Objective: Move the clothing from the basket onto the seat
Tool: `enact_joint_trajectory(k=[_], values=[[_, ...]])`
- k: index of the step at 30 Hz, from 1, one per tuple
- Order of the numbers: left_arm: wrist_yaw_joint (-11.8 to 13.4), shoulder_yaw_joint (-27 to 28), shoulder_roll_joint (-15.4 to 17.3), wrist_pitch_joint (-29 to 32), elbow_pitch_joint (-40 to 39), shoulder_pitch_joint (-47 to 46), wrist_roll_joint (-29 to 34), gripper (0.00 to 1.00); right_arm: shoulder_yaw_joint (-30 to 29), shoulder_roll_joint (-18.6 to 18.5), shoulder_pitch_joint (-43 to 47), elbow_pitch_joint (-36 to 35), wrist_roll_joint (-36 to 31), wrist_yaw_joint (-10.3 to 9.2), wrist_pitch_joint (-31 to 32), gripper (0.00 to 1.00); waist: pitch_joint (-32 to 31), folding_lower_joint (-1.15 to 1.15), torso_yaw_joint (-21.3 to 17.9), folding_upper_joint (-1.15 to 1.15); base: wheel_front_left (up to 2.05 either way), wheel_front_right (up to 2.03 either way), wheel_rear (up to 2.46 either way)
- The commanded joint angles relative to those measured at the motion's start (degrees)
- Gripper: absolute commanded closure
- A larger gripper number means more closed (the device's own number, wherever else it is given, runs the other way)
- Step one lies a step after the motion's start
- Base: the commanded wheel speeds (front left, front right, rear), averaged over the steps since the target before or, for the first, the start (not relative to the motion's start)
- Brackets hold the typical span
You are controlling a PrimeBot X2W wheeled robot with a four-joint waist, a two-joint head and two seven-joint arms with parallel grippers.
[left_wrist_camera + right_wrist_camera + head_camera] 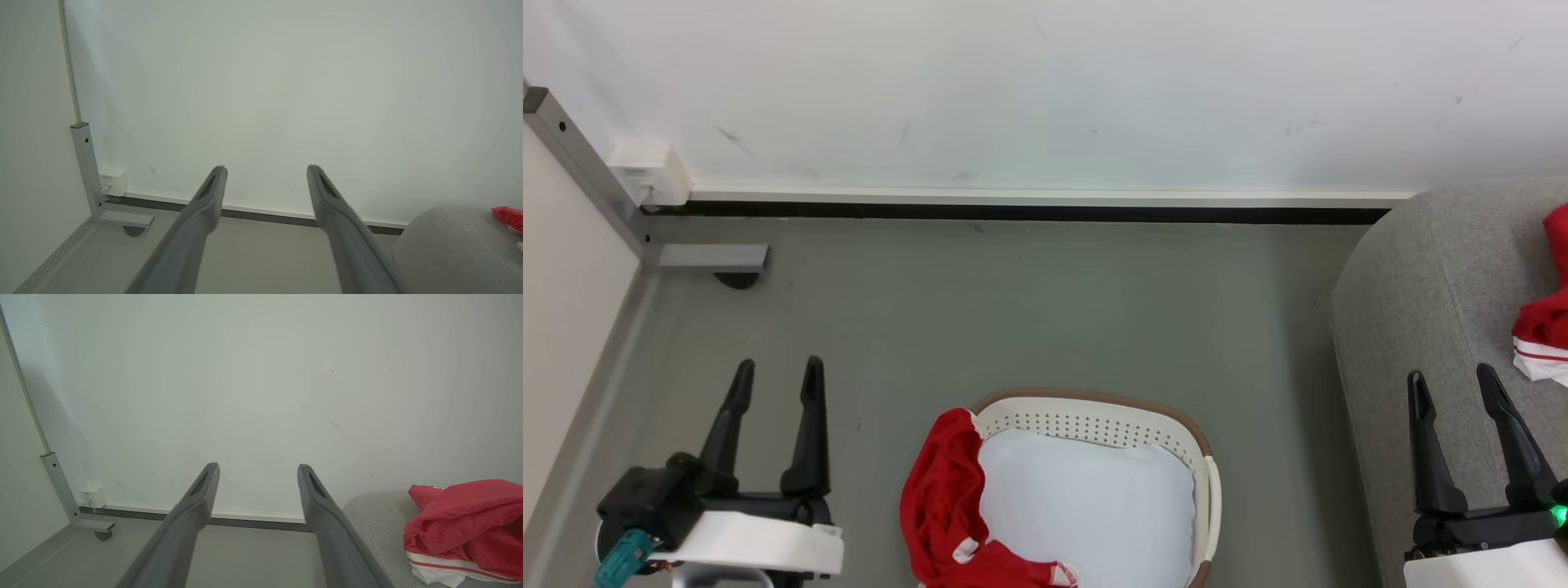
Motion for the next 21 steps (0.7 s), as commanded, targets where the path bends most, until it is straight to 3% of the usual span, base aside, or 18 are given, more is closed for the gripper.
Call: enact_joint_trajectory(k=[1, 11, 21], values=[[-0.5, 0.4, -0.1, 0.0, 0.5, -0.2, 0.7, 0.0, 0.0, -0.3, -0.9, -0.2, -0.1, -0.1, -0.2, 0.0, 0.2, 0.0, -0.1, 0.0, 0.0, 0.0, 0.0], [-3.1, -2.7, 0.4, 2.2, 4.9, -3.9, 2.4, 0.0, 0.0, -0.8, -2.7, -0.6, 0.2, -0.1, -0.3, 0.0, 3.6, 0.0, -1.6, 0.0, 0.0, 0.0, 0.0], [-7.5, -10.9, 2.2, 12.9, 12.9, -12.1, 4.5, 0.0, -0.9, 0.5, -6.1, -0.8, 0.2, -0.1, -0.6, 0.0, 12.1, 0.0, -5.9, 0.0, 0.0, 0.0, 0.0]])
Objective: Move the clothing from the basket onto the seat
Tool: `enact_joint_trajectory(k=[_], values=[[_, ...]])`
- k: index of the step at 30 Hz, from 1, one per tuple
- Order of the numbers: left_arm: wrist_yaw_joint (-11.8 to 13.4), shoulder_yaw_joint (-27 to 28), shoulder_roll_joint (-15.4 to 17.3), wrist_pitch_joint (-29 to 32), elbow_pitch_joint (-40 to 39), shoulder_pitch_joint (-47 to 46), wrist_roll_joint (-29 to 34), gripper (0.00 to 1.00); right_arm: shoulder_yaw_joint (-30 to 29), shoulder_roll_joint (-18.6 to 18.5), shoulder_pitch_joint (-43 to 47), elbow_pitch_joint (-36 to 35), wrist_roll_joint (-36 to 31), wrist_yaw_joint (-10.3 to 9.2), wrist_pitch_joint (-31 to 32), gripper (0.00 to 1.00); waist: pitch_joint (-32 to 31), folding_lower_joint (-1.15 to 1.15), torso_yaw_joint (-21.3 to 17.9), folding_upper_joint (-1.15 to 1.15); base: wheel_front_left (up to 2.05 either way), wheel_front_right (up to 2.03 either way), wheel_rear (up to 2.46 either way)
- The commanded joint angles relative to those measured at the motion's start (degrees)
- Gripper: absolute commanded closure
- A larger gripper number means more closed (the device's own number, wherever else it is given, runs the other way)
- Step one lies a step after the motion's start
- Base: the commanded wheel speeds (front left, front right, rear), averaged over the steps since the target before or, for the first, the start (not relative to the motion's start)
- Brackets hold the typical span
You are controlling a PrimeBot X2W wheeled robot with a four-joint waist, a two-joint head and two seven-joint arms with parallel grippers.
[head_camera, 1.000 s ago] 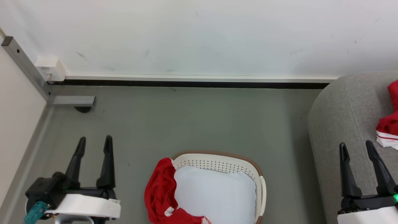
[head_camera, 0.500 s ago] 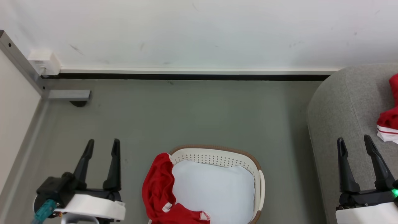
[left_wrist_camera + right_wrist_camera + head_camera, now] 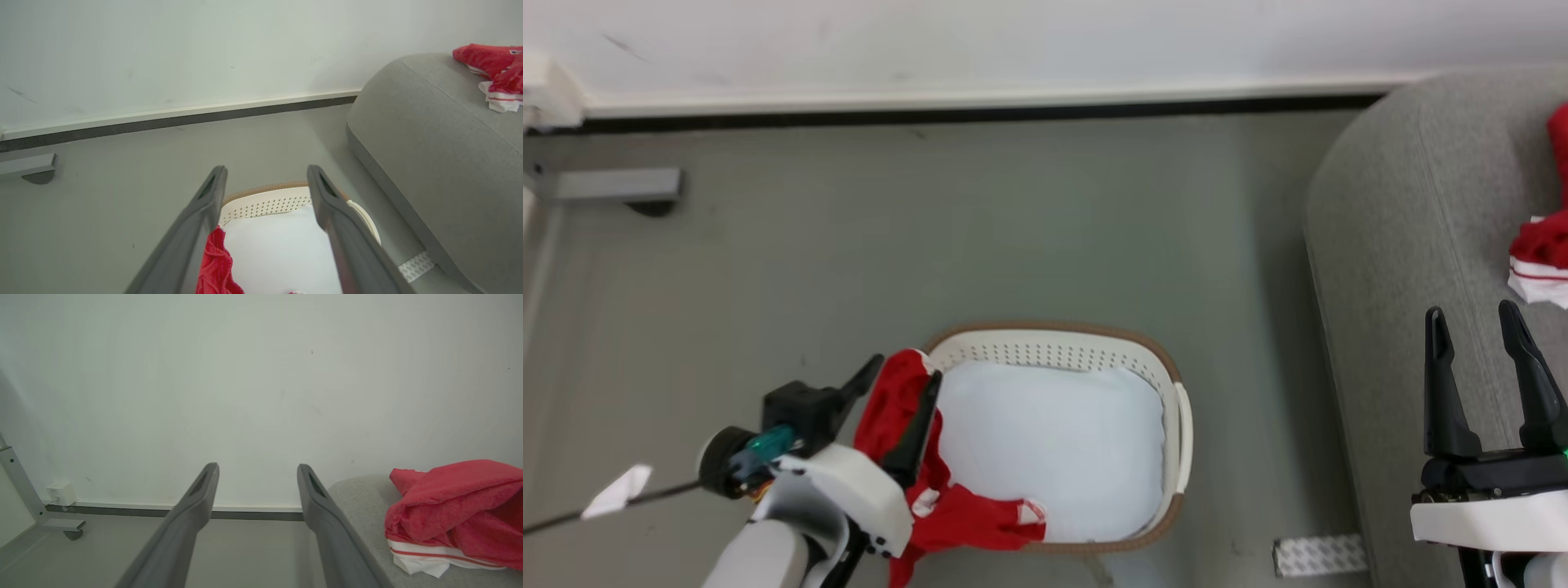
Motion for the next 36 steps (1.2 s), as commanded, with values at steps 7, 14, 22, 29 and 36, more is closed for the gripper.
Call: enact_joint_trajectory(k=[7, 14, 22, 29, 36], values=[[-2.4, -9.5, 2.5, 10.9, 9.3, -7.5, 1.7, 0.0, -0.1, 1.7, -3.3, 0.7, 0.3, -0.1, -0.5, 0.0, 8.6, -0.01, -5.3, 0.0, 0.0, 0.0, 0.0], [-2.7, -18.5, 5.3, 21.5, 15.8, -13.7, -2.5, 0.0, 0.9, 3.0, -6.3, 0.5, 0.7, -0.1, -0.5, 0.0, 13.8, -0.01, -9.6, 0.0, 0.0, 0.0, 0.0], [-2.7, -26.6, 9.8, 28.7, 20.7, -20.2, -7.9, 0.0, 1.3, 3.8, -7.9, 0.3, 2.0, -0.1, -0.5, 0.0, 18.7, -0.01, -14.0, 0.0, 0.0, 0.0, 0.0], [-2.7, -29.9, 12.1, 33.8, 25.7, -25.4, -11.6, 0.0, 2.4, 3.9, -9.4, 0.4, 4.3, -0.1, -0.6, 0.0, 22.9, -0.01, -16.8, 0.0, 0.0, 0.0, 0.0], [-2.7, -31.2, 13.9, 38.7, 31.2, -29.6, -10.7, 0.0, 3.2, 3.9, -10.3, 0.5, 6.2, -0.1, -0.6, 0.0, 25.9, -0.01, -19.1, 0.0, 0.0, 0.0, 0.0]])
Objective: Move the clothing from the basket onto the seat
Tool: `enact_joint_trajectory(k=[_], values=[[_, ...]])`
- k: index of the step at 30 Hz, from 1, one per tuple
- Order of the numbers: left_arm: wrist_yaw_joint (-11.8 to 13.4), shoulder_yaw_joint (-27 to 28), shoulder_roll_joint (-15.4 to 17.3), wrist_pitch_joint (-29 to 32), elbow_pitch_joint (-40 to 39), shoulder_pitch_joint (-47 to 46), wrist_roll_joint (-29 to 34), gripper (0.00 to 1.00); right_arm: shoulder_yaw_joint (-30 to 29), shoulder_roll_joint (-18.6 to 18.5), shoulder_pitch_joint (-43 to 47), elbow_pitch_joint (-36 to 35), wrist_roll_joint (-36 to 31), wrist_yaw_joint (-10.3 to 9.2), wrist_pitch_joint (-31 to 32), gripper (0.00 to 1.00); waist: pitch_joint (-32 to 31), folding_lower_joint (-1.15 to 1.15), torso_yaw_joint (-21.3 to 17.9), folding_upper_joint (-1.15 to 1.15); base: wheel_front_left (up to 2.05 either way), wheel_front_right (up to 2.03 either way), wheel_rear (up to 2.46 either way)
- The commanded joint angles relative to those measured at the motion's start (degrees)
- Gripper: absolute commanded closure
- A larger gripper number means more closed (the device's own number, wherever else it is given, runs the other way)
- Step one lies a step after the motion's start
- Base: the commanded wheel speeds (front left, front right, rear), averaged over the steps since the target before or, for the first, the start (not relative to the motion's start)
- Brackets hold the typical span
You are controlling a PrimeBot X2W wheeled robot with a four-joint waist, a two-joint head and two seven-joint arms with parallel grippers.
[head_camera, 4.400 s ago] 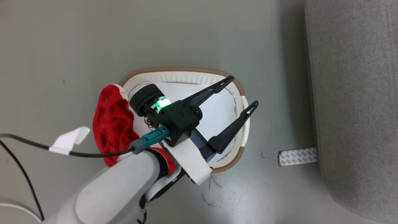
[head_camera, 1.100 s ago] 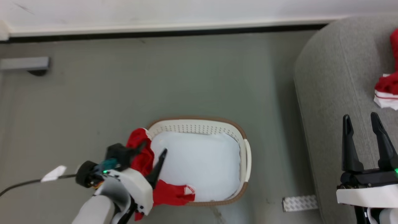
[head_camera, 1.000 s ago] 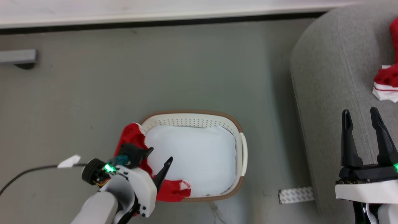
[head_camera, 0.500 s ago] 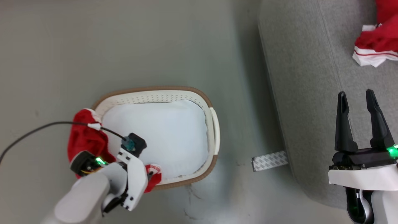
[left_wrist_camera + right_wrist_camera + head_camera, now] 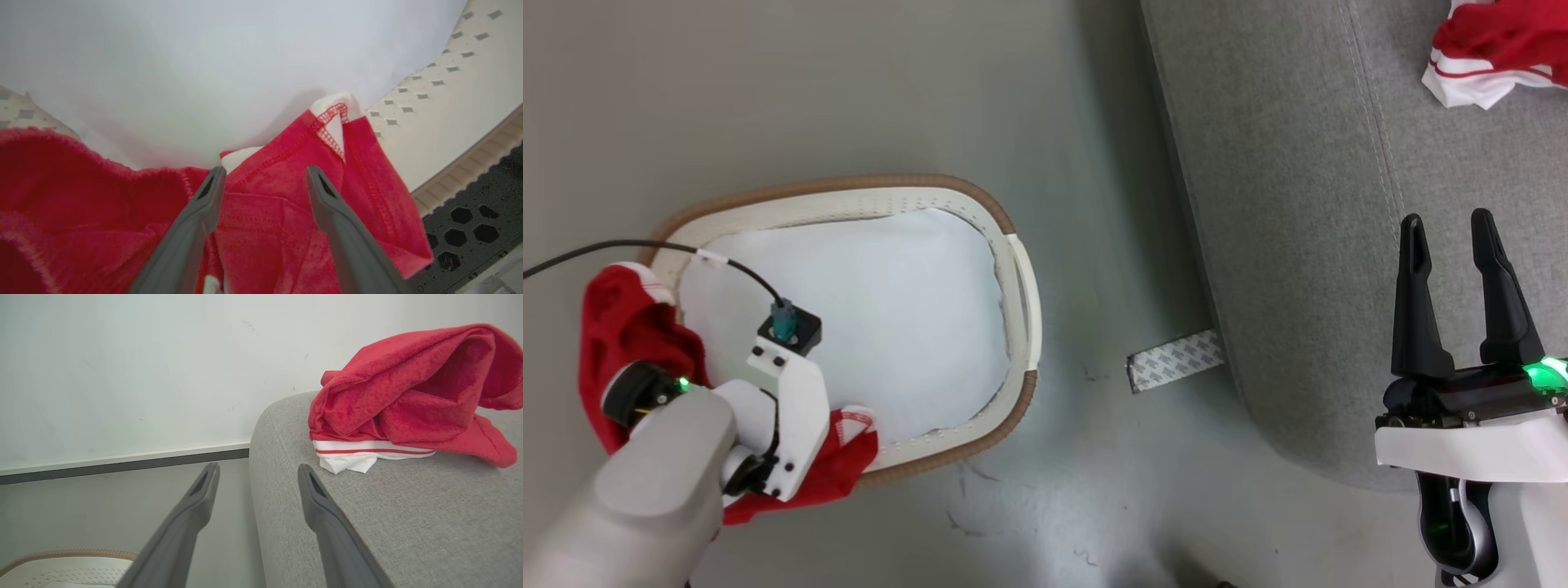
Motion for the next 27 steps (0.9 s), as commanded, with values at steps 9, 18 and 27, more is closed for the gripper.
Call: enact_joint_trajectory(k=[9, 18, 27], values=[[-0.1, -2.8, 1.4, 8.2, 3.0, -2.5, -0.5, 0.0, 0.8, 0.1, -1.1, 0.5, 2.5, -0.1, -0.2, 0.0, 2.8, -0.01, -2.8, 0.0, 0.0, 0.0, 0.0], [-0.1, -4.7, 1.9, 20.0, 2.1, -2.5, -3.2, 0.58, 1.2, 0.1, -1.2, 0.7, 3.6, -0.1, -0.2, 0.0, 3.7, -0.01, -3.9, 0.0, 0.0, 0.0, 0.0], [1.2, -4.3, 3.3, 24.7, -3.5, -1.6, -5.3, 1.0, 0.9, 0.1, -1.4, 1.0, 3.6, -0.1, -0.2, 0.0, 3.6, -0.01, -3.9, 0.0, 0.0, 0.0, 0.0]])
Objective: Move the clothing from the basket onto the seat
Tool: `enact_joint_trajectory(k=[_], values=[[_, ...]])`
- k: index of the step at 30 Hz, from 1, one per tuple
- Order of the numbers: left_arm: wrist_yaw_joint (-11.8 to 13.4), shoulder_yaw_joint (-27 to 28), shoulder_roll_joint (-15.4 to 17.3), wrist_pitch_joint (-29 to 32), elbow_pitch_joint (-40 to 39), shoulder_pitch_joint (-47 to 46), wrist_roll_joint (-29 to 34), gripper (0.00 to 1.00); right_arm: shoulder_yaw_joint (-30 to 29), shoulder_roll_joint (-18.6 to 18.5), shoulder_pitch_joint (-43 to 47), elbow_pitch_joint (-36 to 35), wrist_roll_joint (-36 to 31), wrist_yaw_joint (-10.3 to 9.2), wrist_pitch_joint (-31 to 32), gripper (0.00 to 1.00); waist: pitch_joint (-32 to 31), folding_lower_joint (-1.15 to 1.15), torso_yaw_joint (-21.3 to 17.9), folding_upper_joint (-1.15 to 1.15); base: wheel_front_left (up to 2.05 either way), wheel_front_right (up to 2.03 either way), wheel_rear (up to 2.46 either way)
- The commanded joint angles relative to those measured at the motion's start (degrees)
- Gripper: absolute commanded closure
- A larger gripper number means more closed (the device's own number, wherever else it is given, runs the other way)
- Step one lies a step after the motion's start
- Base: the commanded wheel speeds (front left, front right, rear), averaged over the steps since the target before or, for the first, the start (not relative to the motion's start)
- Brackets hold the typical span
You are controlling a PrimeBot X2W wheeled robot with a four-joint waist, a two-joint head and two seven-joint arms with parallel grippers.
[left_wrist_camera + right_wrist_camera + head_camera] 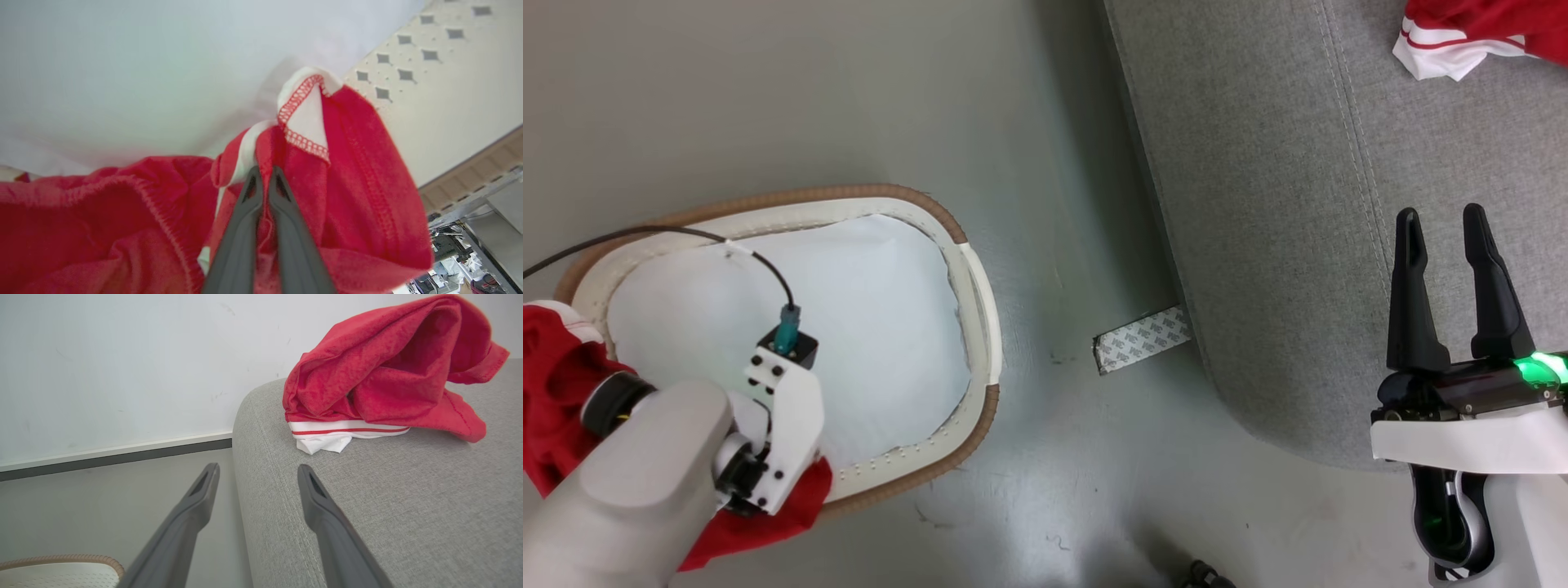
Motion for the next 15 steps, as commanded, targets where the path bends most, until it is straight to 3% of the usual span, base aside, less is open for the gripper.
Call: enact_joint_trajectory(k=[1, 8, 15], values=[[0.4, 0.1, 0.5, -0.4, -1.0, 1.0, -0.9, 1.0, -0.1, 0.1, -0.5, 0.2, 0.3, -0.1, -0.2, 0.0, -0.1, 0.0, 0.1, 0.0, 0.0, 0.0, 0.0], [0.5, -0.6, 0.1, -4.5, -4.7, 1.0, 0.5, 1.0, -0.7, 0.1, -0.7, 0.5, -0.8, -0.1, -0.2, 0.0, -2.0, 0.0, 1.2, 0.0, 0.0, 0.0, 0.0], [0.0, -0.7, -3.9, -14.6, -6.9, 0.9, 0.9, 1.0, -2.3, 0.1, 0.3, 0.9, -3.5, -0.1, -0.2, 0.0, -7.2, 0.0, 4.8, 0.0, 0.0, 0.0, 0.0]])
